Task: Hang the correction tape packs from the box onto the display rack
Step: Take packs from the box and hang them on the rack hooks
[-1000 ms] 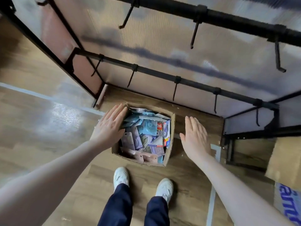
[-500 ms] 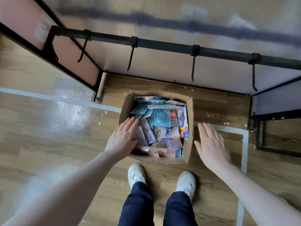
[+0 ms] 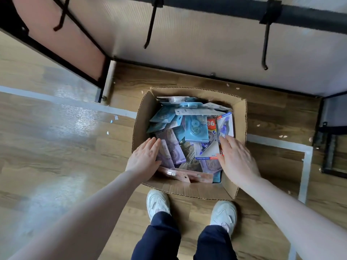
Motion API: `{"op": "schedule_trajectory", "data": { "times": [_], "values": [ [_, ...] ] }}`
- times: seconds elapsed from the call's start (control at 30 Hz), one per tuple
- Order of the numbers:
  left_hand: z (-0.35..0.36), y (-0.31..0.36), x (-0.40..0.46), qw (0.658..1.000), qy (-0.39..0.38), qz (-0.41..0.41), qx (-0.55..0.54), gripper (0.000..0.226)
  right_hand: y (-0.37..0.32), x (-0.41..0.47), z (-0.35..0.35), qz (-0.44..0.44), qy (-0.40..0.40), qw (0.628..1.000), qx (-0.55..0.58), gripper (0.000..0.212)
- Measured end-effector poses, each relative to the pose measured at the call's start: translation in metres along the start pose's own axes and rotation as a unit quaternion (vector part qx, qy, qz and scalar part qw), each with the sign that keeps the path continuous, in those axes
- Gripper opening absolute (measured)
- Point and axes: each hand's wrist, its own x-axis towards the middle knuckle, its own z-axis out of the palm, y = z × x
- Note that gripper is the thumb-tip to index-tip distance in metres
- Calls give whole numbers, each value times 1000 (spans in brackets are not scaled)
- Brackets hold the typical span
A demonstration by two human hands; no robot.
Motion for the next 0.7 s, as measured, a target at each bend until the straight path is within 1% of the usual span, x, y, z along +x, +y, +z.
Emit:
{"op": "schedule_trajectory", "data": {
  "times": [0.13, 0.3, 0.4, 0.5, 0.7],
  "values": [
    [26, -10, 24, 1000, -23, -16, -2, 68, -7, 39, 24, 15, -20, 998, 52, 51],
    [50, -21, 47, 998, -31, -38, -36, 67, -4, 84, 57, 93, -31, 987, 128, 42],
    [61, -22, 56, 998, -22, -22, -54, 65, 0, 105, 76, 132, -23, 974, 185, 38],
    [70, -24, 62, 998, 9, -10, -62, 62, 2, 116, 85, 160, -4, 960, 228, 44],
    [74, -25, 64, 996, 58, -26, -64, 53, 2, 124, 87, 189, 17, 943, 273, 76]
  ]
}}
